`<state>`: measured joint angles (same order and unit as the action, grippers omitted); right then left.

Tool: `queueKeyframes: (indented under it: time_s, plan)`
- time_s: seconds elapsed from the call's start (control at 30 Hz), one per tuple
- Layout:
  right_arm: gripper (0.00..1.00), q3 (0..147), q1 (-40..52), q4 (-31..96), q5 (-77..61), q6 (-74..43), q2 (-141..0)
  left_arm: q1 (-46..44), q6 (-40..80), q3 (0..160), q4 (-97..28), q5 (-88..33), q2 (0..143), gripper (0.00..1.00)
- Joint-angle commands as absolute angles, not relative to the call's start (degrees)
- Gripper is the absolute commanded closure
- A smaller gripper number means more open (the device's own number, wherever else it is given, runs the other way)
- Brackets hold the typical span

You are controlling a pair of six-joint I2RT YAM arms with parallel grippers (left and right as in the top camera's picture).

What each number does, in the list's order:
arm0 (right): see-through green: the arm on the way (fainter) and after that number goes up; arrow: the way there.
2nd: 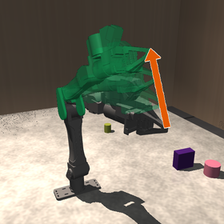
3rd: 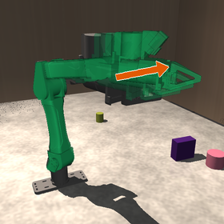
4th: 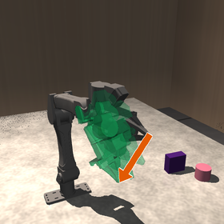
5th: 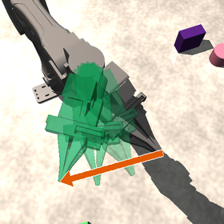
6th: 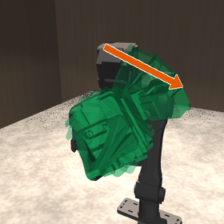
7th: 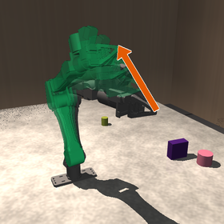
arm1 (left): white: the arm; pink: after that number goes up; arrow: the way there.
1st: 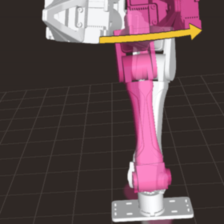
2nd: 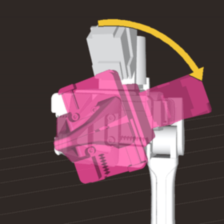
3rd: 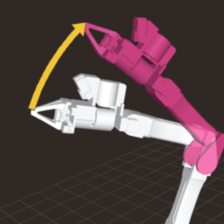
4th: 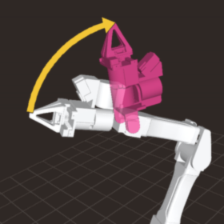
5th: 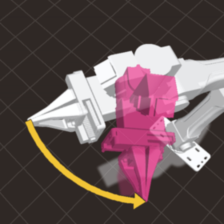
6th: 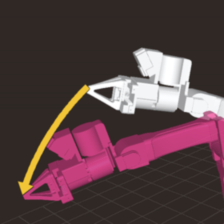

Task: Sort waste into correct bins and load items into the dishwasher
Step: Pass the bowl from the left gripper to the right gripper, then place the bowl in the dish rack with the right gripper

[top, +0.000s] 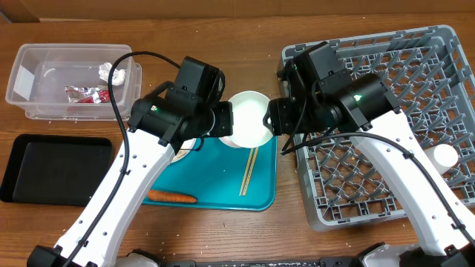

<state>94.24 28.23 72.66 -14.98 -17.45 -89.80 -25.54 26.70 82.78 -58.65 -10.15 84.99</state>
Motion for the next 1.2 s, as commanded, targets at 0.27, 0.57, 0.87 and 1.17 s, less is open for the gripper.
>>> queueKeyframes:
  time_s: [0.27, 0.57, 0.87, 1.17]
  plan:
    - [0.94, 94.19, 28.56, 70.78, -8.73, -19.99, -90.85, -25.98, 27.27, 84.16, -58.33, -15.09, 84.99, 0.96]
    - [0.96, 94.19, 28.21, 71.90, 10.33, -19.75, -90.83, -23.73, 25.50, 86.13, -59.46, -12.93, 84.18, 0.30]
    - [0.96, 94.24, 20.62, 67.18, 58.67, -19.81, -90.78, -9.65, 25.30, 89.80, -68.34, -5.54, 79.42, 0.20]
    - [0.96, 94.17, 3.84, 54.46, 65.47, -19.77, -91.81, 2.44, 24.18, 89.80, -70.04, -6.28, 79.05, 0.18]
